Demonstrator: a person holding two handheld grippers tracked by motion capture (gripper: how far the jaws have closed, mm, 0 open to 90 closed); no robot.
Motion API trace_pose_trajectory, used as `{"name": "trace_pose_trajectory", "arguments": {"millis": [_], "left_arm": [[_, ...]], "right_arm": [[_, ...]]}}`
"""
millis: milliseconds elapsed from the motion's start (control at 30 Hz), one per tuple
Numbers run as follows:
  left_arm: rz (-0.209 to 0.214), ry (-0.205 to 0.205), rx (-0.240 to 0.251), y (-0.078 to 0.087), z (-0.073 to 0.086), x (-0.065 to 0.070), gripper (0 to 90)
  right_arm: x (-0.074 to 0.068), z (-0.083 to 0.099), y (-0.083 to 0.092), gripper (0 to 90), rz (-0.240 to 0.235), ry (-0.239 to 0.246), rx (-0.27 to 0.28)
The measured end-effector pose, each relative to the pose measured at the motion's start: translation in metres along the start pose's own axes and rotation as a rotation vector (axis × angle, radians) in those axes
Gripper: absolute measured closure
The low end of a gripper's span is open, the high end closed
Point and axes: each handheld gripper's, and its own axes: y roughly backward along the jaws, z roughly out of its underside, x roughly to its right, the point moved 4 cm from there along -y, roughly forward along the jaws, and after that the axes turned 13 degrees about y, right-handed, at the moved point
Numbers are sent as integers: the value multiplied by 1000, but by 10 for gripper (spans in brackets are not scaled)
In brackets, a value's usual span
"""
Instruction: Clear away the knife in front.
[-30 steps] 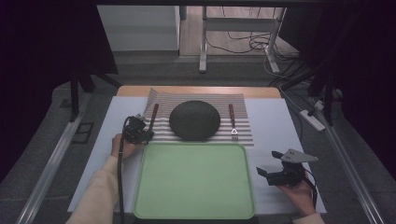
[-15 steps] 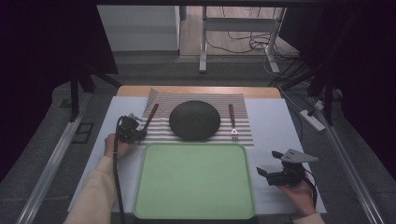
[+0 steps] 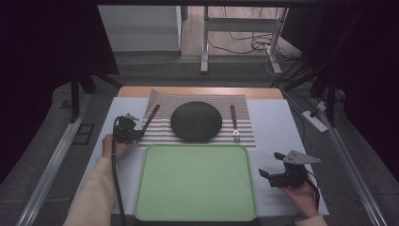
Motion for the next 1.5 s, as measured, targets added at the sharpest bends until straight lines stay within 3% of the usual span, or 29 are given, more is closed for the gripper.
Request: {"name": "trace_pose_trajectory", "arguments": {"millis": [200,367,467,500,533,567,600,633,800,1067,1333,1367,1500], "left_arm": [[22,13,50,7,-13,-1,889],[-11,21,76,-7,-44,-7,888],[0,46,84,-15,-56,-10,888],[-16,52,88,-22,-67,-12,888],[-16,52,88,-22,-67,-12,889],[-52,38,76,-30,-75,-14,889],[-52,38,76,-30,-75,-14,889],[-79,37,60,-38,-82,-18,888],[-102,59,27,-57,-90,-29,889],[-81,64,25,-73,-94,-31,889],[-20,27,-6,-74,-93,-17,890],[2,15,-10,-74,-93,-11,889],[5,-24,-28,-75,-91,-1,889]], "right_arm": [[0,0,0,75,2,3,-2],[0,-1,1,76,4,-4,8],[0,-1,1,76,3,-4,7],[0,0,2,76,-1,-5,5],[0,-1,2,76,1,-5,7],[0,-1,3,76,1,-7,10],[0,-1,3,76,1,-7,10],[-1,0,4,76,1,-6,7],[-1,2,6,76,2,-15,14],[1,4,7,76,0,-27,9],[1,5,6,76,0,-29,7],[1,5,6,76,0,-29,9],[1,5,6,76,0,-29,11]]}}
